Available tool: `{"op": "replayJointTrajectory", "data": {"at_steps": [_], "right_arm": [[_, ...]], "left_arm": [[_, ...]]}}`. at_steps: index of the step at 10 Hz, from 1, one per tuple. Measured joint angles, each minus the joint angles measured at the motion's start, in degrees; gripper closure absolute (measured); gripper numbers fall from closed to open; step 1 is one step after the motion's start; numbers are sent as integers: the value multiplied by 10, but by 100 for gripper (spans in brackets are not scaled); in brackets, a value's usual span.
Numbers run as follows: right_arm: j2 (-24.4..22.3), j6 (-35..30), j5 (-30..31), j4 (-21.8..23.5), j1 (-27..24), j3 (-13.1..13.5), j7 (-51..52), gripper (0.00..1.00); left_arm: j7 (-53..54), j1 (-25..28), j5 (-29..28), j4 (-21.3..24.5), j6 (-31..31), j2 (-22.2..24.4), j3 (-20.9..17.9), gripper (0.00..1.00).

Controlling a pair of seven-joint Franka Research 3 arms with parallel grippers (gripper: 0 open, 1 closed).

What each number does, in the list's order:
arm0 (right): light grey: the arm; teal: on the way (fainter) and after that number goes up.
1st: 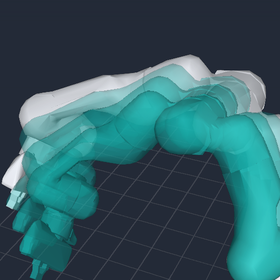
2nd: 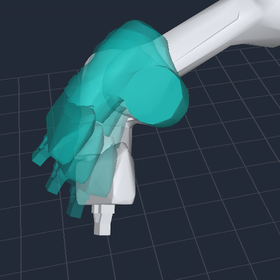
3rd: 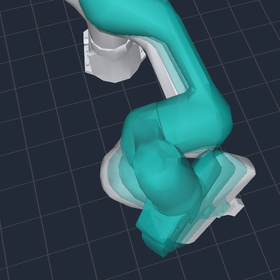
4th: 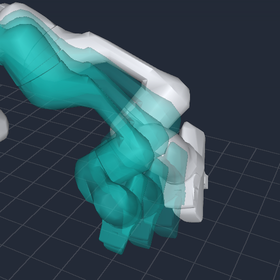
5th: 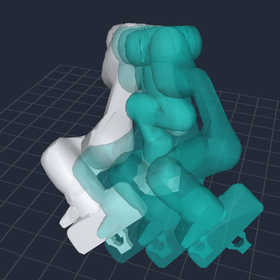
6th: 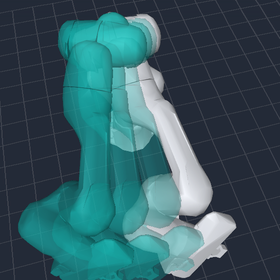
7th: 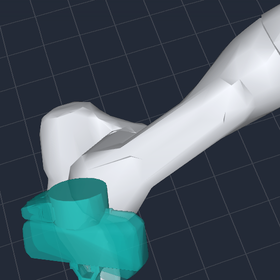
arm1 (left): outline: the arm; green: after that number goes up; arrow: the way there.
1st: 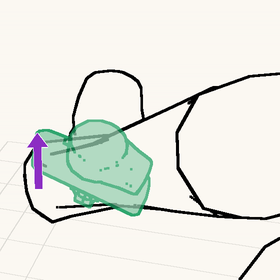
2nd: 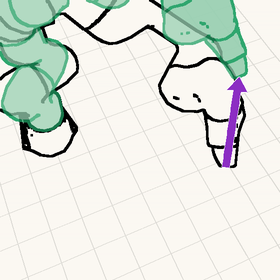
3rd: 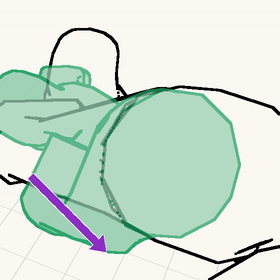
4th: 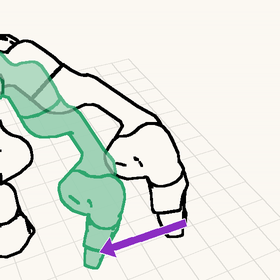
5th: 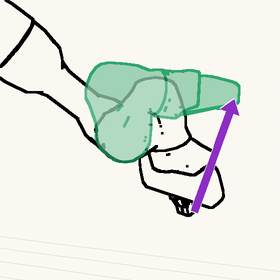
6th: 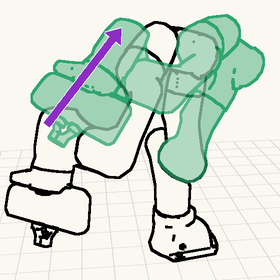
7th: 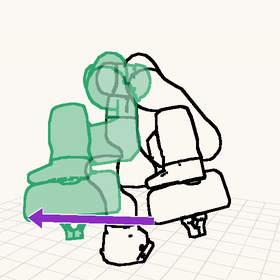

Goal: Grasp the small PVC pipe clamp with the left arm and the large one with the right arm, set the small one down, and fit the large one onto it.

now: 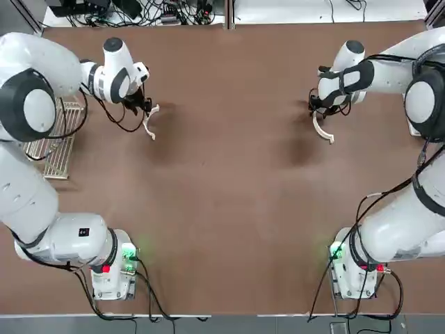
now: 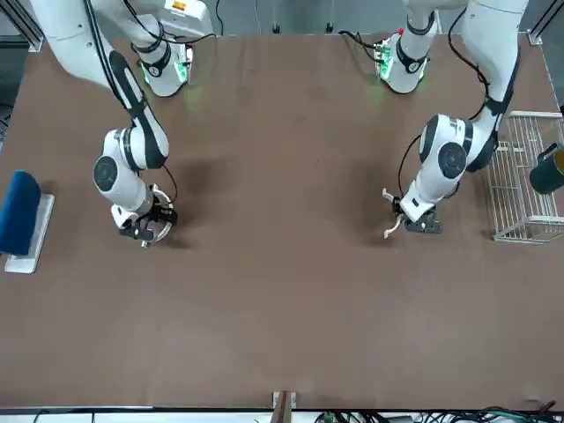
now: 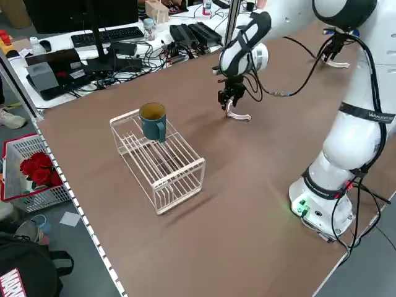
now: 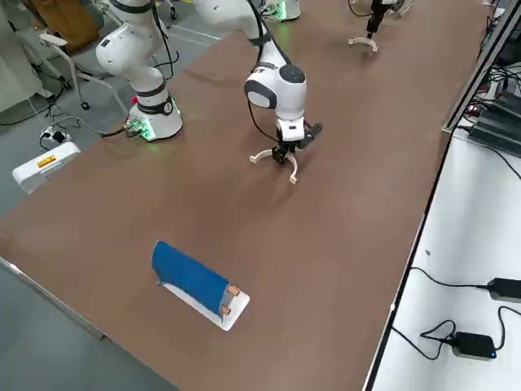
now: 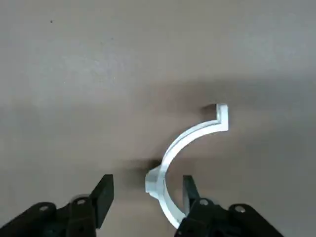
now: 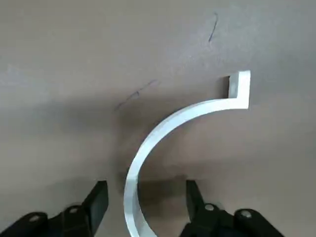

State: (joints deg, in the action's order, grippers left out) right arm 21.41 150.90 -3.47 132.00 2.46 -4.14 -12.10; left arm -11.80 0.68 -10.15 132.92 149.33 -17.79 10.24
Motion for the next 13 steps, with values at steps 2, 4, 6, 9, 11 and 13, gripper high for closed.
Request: {"op": "replayJointTrajectory", "data": {"at_steps": [2, 4, 6, 9, 11, 13], "right_arm": [[3, 9, 0, 4, 0, -1, -2, 43], [3, 12, -1, 7, 1, -2, -12, 56], [3, 12, -1, 7, 4, -3, -18, 60], [3, 11, -1, 7, 4, -3, -20, 77], [3, 12, -2, 6, 4, -5, -21, 89], [1, 10, -2, 6, 4, -5, -21, 90]], "left_arm": [[-3, 0, 0, 13, 35, -14, 0, 36], [-4, 0, -4, 16, 39, -21, 0, 41], [-5, 0, -18, 19, 39, -21, 0, 55], [-7, 0, -29, 20, 39, -20, 0, 79], [-9, 0, -30, 19, 39, -20, 0, 79], [-27, 1, -31, -7, 4, -15, 6, 79]]}}
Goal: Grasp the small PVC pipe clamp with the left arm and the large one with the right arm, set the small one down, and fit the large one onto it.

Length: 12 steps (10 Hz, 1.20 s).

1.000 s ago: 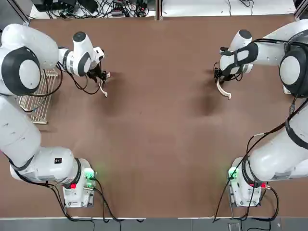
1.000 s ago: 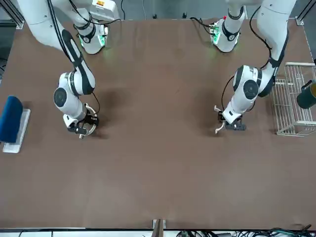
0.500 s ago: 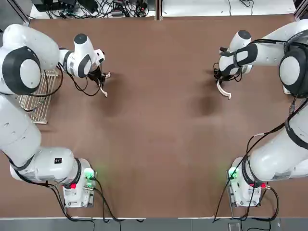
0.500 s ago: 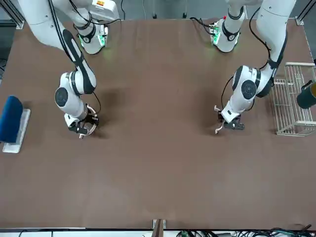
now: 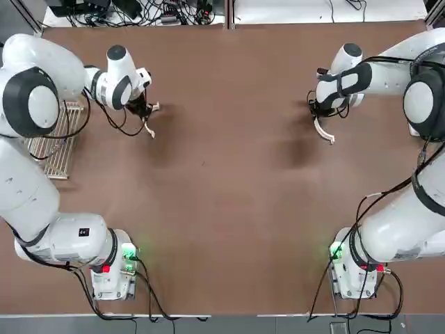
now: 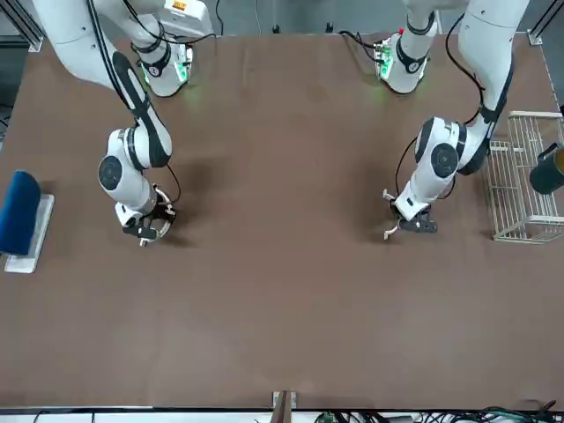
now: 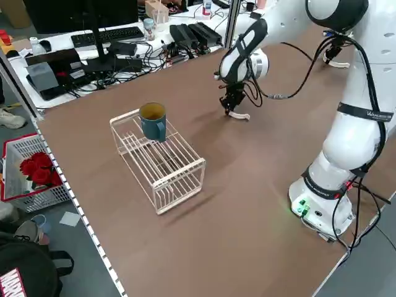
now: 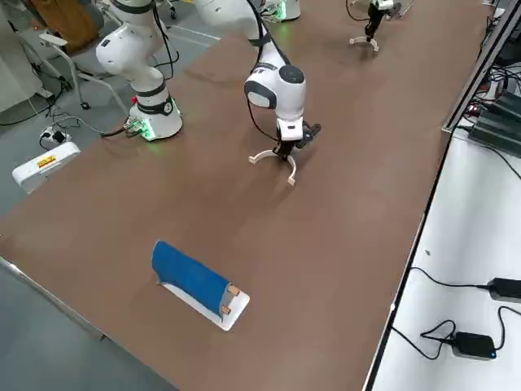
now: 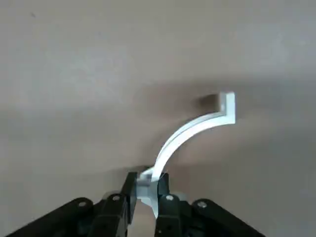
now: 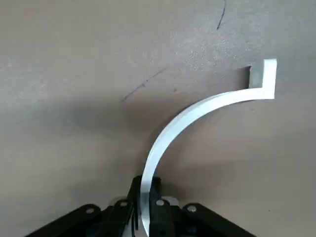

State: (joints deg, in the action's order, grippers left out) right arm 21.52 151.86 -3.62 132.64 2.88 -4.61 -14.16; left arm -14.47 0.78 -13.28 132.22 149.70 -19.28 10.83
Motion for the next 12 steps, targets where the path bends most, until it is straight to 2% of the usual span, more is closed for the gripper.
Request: {"op": "replayJointTrajectory", "data": {"at_steps": [3, 6, 7, 9, 10, 12], "right_arm": [[-1, -1, 0, 0, 0, 0, 0, 90], [-1, -10, 0, -3, 0, 0, 0, 90], [-1, -17, 0, -6, 0, 1, 1, 90], [-8, -57, 0, -18, 0, 0, 1, 90], [-17, -88, 0, -31, 0, 1, 1, 90], [-46, -162, 1, -66, 0, 1, 2, 90]], "left_arm": [[-82, -1, 0, -81, -120, 20, 68, 79], [-182, -15, 4, -130, -146, 11, 145, 79], [-217, -31, 8, -166, -165, -7, 158, 79], [-288, -102, 9, -267, -209, -71, 163, 79], [-319, -140, 9, -324, -241, -107, 164, 79], [-359, -215, 8, -415, -266, -173, 155, 79]]}}
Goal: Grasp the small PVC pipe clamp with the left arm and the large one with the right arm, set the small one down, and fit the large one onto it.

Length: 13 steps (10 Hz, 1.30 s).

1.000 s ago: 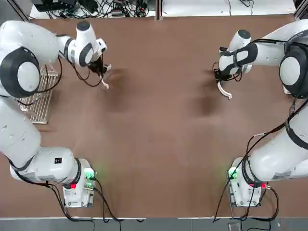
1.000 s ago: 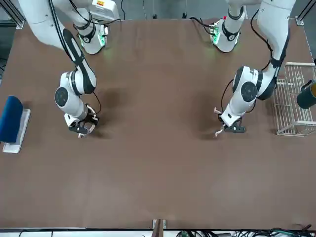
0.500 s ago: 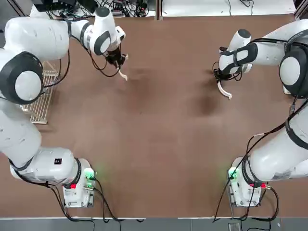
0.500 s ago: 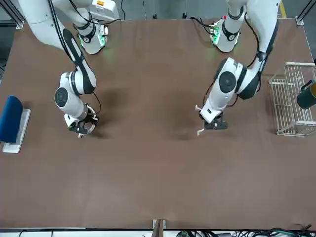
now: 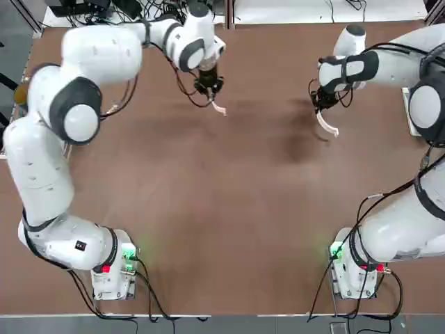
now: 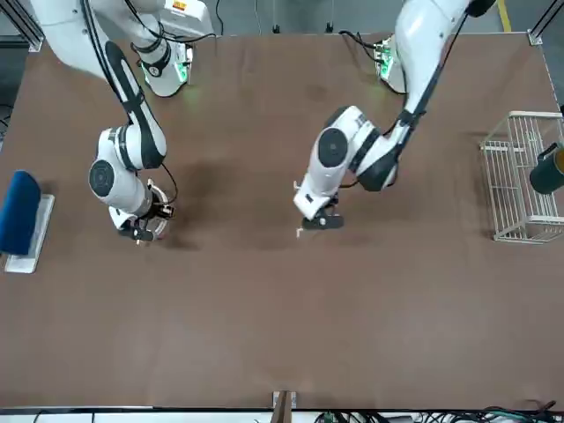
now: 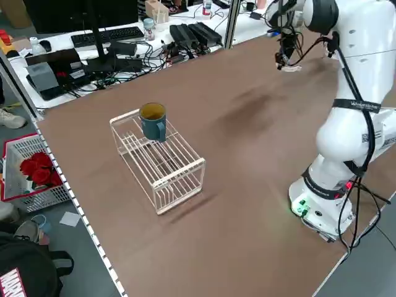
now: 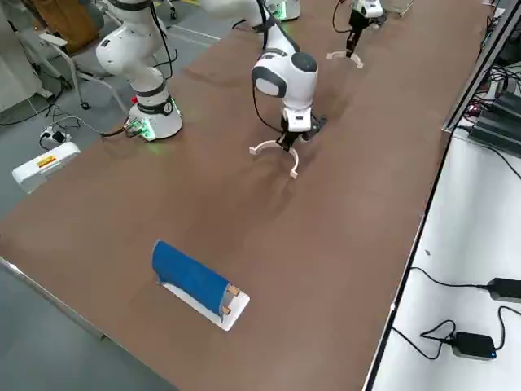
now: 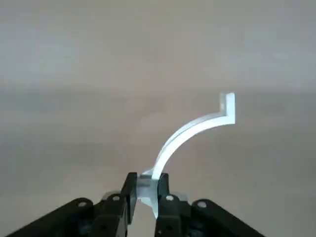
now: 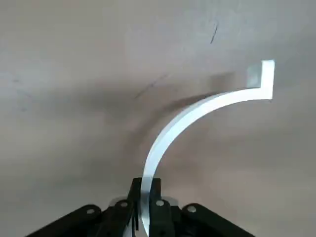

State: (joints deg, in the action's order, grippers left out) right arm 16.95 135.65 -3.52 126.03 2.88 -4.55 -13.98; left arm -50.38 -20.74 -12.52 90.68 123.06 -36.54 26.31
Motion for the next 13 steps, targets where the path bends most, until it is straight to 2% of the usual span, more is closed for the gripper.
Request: {"op": "replayJointTrajectory", "data": {"at_steps": [2, 4, 5, 8, 10, 13], "right_arm": [[-23, -79, 2, -46, 0, 1, 0, 90], [-32, -145, 7, -95, -1, 2, 1, 90], [-33, -176, 10, -122, -2, 2, 4, 90], [-35, -252, 11, -187, -2, 3, 8, 90], [-35, -259, 10, -195, -1, -1, 8, 90], [-35, -264, 8, -199, 0, -18, 7, 90]], "left_arm": [[-15, -108, -1, -62, -18, -46, -63, 79], [-26, -172, -1, -96, -20, -77, -94, 79], [-32, -186, -1, -118, -20, -98, -101, 79], [-56, -245, -1, -174, -3, -158, -163, 79], [-68, -256, -1, -191, 19, -183, -169, 79], [-68, -254, -1, -200, 19, -185, -172, 78]]}}
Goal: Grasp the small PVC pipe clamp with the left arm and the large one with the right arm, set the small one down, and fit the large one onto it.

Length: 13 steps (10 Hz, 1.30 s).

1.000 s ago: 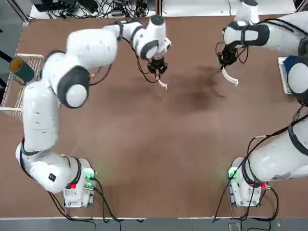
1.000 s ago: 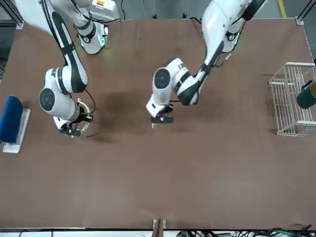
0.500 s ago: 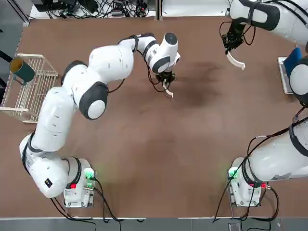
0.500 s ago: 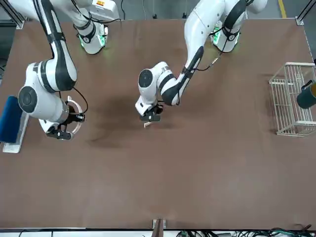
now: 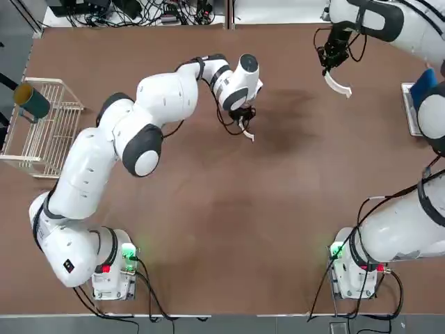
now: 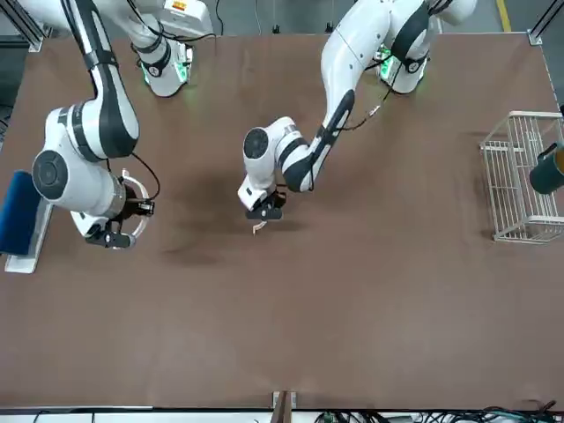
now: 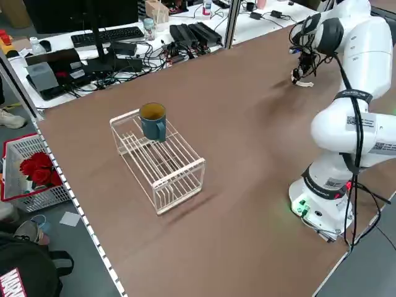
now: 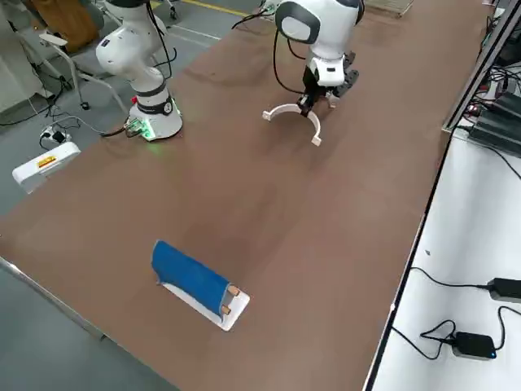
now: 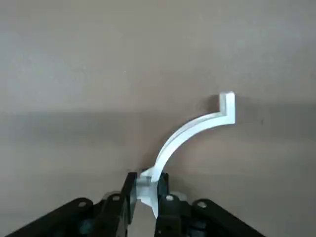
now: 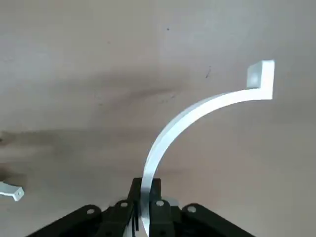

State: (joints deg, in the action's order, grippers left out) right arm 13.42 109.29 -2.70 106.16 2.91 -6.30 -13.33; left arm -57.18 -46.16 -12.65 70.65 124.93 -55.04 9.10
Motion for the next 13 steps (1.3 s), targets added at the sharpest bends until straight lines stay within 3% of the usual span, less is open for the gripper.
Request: {"op": "replayJointTrajectory", "data": {"at_steps": [1, 3, 4, 6, 9, 11, 13], "right_arm": [[0, -4, -2, -3, 0, -6, -3, 90], [0, -5, -11, -11, 1, -27, -24, 90], [0, -5, -19, -17, 1, -38, -39, 90], [0, -5, -27, -27, 1, -68, -77, 90], [0, -5, -53, -38, 2, -97, -115, 90], [2, -4, -65, -47, 2, -131, -161, 90], [24, 14, -65, -71, 12, -189, -233, 90]], "left_arm": [[0, 0, 0, -2, 0, 0, 0, 68], [-1, -1, 0, -8, -3, 1, 0, 39], [-2, 0, 0, -11, -11, 2, 1, 34], [-7, 6, 25, -19, -55, 25, 1, 30], [-26, 41, 34, 1, -121, 99, -2, 25], [2, 88, 34, 61, -145, 167, -1, 25], [36, 136, 24, 152, -145, 254, -2, 24]]}}
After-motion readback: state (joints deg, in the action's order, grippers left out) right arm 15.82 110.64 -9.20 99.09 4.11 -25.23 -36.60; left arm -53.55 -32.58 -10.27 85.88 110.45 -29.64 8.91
